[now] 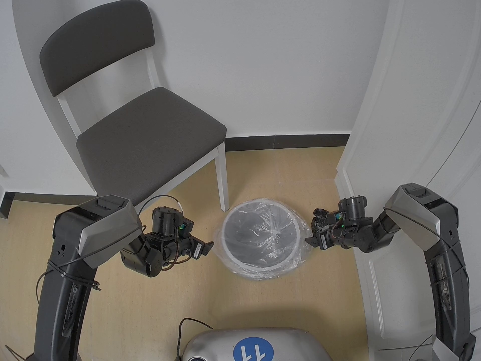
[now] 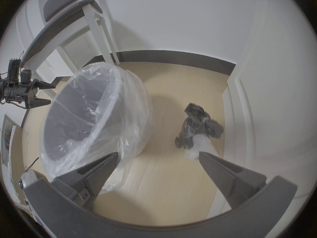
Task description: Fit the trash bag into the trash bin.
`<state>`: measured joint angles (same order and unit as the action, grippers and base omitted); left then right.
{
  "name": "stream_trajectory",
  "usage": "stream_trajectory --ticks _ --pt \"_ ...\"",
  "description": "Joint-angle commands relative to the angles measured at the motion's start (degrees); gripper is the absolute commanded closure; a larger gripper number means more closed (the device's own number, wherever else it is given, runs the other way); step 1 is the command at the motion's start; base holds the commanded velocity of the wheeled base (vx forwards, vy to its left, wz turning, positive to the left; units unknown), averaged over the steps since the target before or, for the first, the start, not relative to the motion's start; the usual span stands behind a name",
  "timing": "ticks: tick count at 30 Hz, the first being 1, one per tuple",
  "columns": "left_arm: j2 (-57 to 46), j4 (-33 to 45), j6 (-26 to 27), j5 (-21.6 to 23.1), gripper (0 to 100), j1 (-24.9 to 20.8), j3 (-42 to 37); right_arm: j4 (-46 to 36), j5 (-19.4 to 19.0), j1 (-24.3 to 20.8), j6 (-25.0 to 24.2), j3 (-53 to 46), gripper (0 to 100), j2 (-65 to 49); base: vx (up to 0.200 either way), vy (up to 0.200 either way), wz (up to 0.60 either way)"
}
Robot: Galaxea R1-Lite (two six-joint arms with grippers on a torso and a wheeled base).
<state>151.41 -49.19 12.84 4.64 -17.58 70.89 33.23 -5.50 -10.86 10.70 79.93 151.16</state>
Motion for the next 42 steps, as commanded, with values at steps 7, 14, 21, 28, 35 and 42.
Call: stream_trajectory --ticks 7,14,21,28,35,42 --pt "0.03 -0.73 -0.09 0.10 0 0.09 0.04 -13.02 -1.18 0.05 5.29 21.14 0 9.50 0.000 0.000 0.00" --pt "0.03 -0.82 -0.44 0.19 0 0.09 -0.05 -22.77 -4.35 -0.83 5.73 34.66 0 16.97 0.000 0.000 0.00" --pt "0.03 -0.91 -0.36 0.01 0 0.09 -0.05 -26.90 -3.82 -1.09 9.51 34.66 0 18.73 0.000 0.000 0.00" --pt "0.03 -0.91 -0.09 -0.25 0 -0.09 -0.05 -27.61 4.44 -0.48 16.19 34.66 0 18.55 0.000 0.000 0.00" --pt "0.03 -0.91 0.00 -0.25 0 -0.09 0.04 -22.25 12.88 0.75 22.43 34.66 0 19.87 0.000 0.000 0.00" --pt "0.03 -0.91 0.00 -0.34 0 -0.09 0.04 -13.02 12.79 0.31 20.50 34.66 0 20.84 0.000 0.000 0.00"
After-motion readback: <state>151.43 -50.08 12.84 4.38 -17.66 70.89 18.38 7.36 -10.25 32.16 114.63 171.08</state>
